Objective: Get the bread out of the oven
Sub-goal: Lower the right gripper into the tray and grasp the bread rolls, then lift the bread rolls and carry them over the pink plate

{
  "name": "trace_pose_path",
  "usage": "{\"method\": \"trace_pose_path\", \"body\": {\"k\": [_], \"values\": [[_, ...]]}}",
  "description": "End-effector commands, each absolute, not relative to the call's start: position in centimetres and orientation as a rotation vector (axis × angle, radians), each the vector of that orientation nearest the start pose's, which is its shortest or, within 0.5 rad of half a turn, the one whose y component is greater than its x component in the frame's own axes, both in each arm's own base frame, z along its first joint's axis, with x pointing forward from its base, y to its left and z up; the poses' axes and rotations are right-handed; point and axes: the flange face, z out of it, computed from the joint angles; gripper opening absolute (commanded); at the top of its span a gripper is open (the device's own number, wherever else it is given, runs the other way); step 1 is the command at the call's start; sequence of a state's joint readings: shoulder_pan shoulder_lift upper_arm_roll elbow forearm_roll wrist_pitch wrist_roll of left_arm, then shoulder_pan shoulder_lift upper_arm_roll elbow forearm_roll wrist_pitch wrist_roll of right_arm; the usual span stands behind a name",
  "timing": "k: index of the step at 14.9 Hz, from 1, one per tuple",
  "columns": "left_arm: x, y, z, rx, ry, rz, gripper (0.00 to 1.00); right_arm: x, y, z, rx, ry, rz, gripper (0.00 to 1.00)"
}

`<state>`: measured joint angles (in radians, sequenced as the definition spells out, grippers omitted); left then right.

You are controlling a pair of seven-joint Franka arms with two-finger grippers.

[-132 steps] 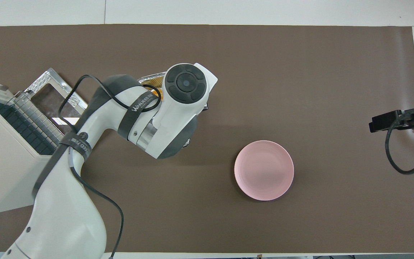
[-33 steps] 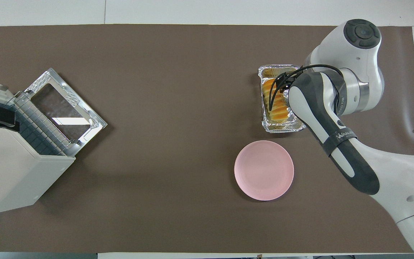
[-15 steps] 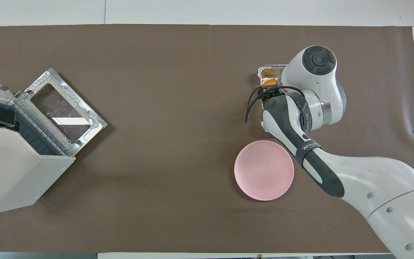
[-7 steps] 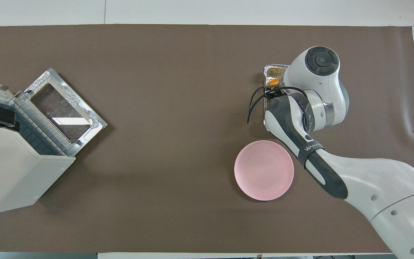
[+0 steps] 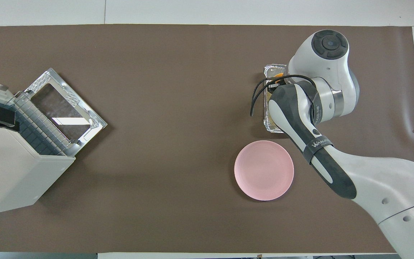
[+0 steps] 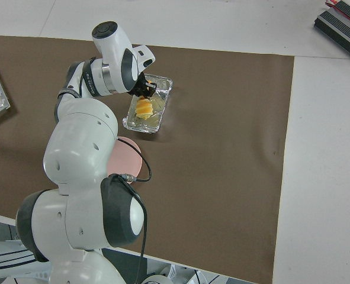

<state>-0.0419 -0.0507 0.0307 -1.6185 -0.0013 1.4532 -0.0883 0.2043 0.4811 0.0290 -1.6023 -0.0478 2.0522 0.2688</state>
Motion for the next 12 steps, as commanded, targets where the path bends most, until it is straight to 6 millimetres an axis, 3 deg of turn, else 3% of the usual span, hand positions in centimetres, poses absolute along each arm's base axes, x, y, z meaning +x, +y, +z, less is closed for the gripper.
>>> {"method": "trace_pose_path", "body": {"k": [1,4,7,9,12], "values": [[51.9,-0.5,62.2,-3.152,-0.119,0.161,1.00,64.3,15.5,39.1,-3.189,0.028,0.062,0.00],[51.9,-0.4,62.2,-3.152,-0.121,0.161,1.00,61.0,15.5,42.0,-3.195,0.064,0.106,0.00],[51.9,-0.5,62.2,-3.152,-0.119,0.161,1.00,55.2,17.8,43.7,-3.187,0.108,0.124,0.00],[51.9,-0.5,62.2,-3.152,-0.119,0.161,1.00,51.5,19.1,43.7,-3.189,0.108,0.133,0.00],[51.9,-0.5,62.2,-3.152,-0.119,0.161,1.00,46.1,19.6,40.6,-3.175,0.129,0.046,0.00]]}}
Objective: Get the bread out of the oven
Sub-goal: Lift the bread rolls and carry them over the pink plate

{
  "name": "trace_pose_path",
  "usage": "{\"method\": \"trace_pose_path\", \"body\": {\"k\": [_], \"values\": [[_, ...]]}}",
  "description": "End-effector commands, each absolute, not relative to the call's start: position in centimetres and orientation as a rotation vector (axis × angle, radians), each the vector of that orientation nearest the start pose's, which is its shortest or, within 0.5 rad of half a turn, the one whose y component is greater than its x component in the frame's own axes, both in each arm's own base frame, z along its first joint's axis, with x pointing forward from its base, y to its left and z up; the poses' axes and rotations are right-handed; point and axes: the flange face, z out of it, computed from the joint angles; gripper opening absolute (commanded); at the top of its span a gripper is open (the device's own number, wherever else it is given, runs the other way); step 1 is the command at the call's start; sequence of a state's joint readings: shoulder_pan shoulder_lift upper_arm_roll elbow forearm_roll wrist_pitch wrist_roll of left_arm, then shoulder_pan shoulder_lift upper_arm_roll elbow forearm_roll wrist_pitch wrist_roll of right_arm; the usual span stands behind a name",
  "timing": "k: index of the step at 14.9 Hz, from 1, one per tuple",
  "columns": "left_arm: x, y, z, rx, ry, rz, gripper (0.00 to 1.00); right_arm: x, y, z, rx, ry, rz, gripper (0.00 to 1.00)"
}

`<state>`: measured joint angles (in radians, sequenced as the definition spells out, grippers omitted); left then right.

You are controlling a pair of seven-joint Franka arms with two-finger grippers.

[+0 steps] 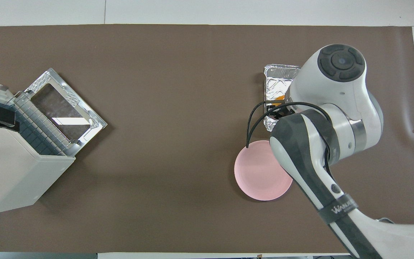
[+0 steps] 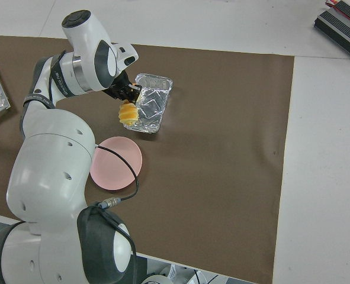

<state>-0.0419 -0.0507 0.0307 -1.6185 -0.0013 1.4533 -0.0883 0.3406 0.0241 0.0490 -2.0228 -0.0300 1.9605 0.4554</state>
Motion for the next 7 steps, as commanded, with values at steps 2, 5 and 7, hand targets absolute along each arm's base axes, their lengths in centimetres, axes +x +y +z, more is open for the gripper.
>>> {"method": "trace_pose_path", "body": {"k": [2,5,7], "values": [[51.9,-0.5,62.2,-3.152,-0.119,0.161,1.00,43.2,19.9,37.9,-3.154,0.138,-0.028,0.00],[51.9,-0.5,62.2,-3.152,-0.119,0.161,1.00,41.4,19.6,35.4,-3.142,0.147,-0.058,0.00],[51.9,-0.5,62.2,-3.152,-0.119,0.161,1.00,41.2,19.5,33.5,-3.126,0.149,-0.094,0.00]]}}
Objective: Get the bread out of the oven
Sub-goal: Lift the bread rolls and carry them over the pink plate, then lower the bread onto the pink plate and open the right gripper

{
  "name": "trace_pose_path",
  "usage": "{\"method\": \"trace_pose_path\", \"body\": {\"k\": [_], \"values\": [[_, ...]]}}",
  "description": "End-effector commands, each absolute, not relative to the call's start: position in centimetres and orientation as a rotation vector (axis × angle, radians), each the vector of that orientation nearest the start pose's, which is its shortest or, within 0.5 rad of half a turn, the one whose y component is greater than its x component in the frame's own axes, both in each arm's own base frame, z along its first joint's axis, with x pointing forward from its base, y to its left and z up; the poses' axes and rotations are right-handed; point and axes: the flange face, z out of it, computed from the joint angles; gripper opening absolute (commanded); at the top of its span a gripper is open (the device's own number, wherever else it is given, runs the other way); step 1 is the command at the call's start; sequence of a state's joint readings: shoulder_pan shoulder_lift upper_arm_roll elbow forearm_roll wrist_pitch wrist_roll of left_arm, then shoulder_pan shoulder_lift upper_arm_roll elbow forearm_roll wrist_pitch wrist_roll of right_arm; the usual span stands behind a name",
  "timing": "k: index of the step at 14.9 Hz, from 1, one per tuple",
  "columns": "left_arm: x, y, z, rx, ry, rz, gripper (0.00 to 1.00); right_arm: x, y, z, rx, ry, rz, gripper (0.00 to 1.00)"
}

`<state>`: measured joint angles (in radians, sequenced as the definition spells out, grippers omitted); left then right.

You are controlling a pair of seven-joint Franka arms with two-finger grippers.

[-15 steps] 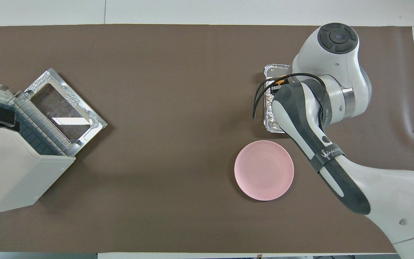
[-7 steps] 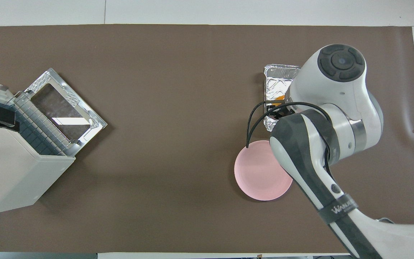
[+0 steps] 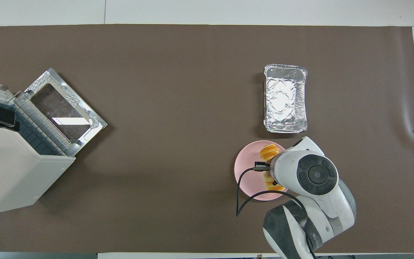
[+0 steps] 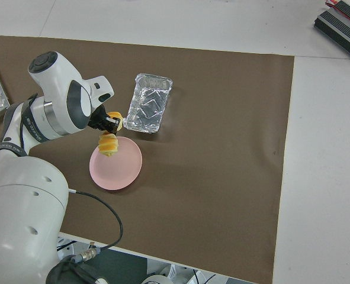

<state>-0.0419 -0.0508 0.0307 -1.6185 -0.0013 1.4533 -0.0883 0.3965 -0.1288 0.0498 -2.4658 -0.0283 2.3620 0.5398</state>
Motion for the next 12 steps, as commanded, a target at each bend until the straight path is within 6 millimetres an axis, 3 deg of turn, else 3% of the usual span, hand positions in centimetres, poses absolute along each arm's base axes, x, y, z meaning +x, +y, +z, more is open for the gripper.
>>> {"method": "trace_pose_path", "body": {"k": [1,3,9,10,11,12], "values": [[51.9,-0.5,62.2,-3.153,-0.119,0.159,1.00,41.1,19.5,32.7,-3.124,0.158,-0.096,0.00],[51.9,-0.5,62.2,-3.152,-0.119,0.161,1.00,40.6,20.6,32.2,-3.125,0.137,-0.088,0.00],[51.9,-0.5,62.2,-3.152,-0.119,0.161,1.00,40.3,21.4,31.4,-3.122,0.157,-0.087,0.00],[51.9,-0.5,62.2,-3.152,-0.119,0.161,1.00,40.2,21.4,31.4,-3.123,0.157,-0.085,0.30],[51.9,-0.4,62.2,-3.153,-0.121,0.161,1.00,40.2,21.4,31.4,-3.123,0.157,-0.085,0.91],[51.9,-0.5,62.2,-3.152,-0.119,0.161,1.00,40.3,21.4,31.4,-3.122,0.162,-0.085,1.00]]}}
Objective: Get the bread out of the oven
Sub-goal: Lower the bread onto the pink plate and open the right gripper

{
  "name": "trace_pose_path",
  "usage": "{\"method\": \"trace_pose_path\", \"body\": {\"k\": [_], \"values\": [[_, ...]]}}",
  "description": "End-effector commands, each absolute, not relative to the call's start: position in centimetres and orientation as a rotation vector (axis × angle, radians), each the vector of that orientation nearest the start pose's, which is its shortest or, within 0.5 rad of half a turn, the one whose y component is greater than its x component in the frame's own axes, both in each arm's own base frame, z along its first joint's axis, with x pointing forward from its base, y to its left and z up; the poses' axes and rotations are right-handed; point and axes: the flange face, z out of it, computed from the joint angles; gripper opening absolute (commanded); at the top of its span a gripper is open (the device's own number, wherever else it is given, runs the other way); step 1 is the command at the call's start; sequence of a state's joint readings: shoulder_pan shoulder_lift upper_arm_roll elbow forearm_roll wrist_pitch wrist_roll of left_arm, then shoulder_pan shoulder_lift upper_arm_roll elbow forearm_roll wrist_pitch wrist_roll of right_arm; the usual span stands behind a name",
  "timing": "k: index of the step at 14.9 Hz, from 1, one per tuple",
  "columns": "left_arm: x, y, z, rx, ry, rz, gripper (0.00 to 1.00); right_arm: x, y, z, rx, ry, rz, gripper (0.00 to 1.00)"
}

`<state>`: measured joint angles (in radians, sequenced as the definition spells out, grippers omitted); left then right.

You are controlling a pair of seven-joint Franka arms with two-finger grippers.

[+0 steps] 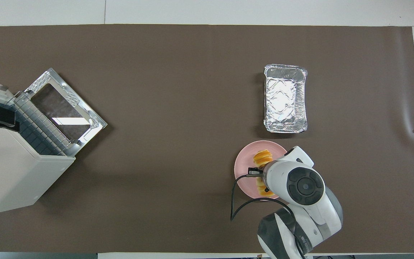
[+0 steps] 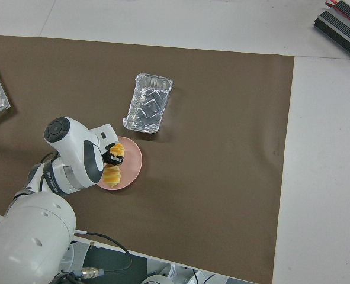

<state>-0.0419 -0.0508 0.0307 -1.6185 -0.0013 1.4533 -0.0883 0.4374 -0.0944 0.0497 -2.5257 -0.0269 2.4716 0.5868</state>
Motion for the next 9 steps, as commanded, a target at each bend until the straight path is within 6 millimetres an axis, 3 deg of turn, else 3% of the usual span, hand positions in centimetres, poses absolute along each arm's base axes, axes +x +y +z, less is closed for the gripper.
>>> {"method": "trace_pose_path", "body": {"k": [1,3,5,9], "values": [[51.9,-0.5,62.2,-3.152,-0.119,0.161,1.00,40.3,21.5,31.4,-3.123,0.162,-0.083,1.00],[51.9,-0.5,62.2,-3.152,-0.119,0.161,1.00,40.6,21.6,31.7,-3.123,0.155,-0.085,1.00],[51.9,-0.5,62.2,-3.152,-0.119,0.161,1.00,41.7,22.1,33.3,-3.137,0.160,-0.051,1.00],[51.9,-0.5,62.2,-3.152,-0.119,0.161,1.00,45.9,22.4,41.1,-3.152,0.164,-0.021,1.00]]}}
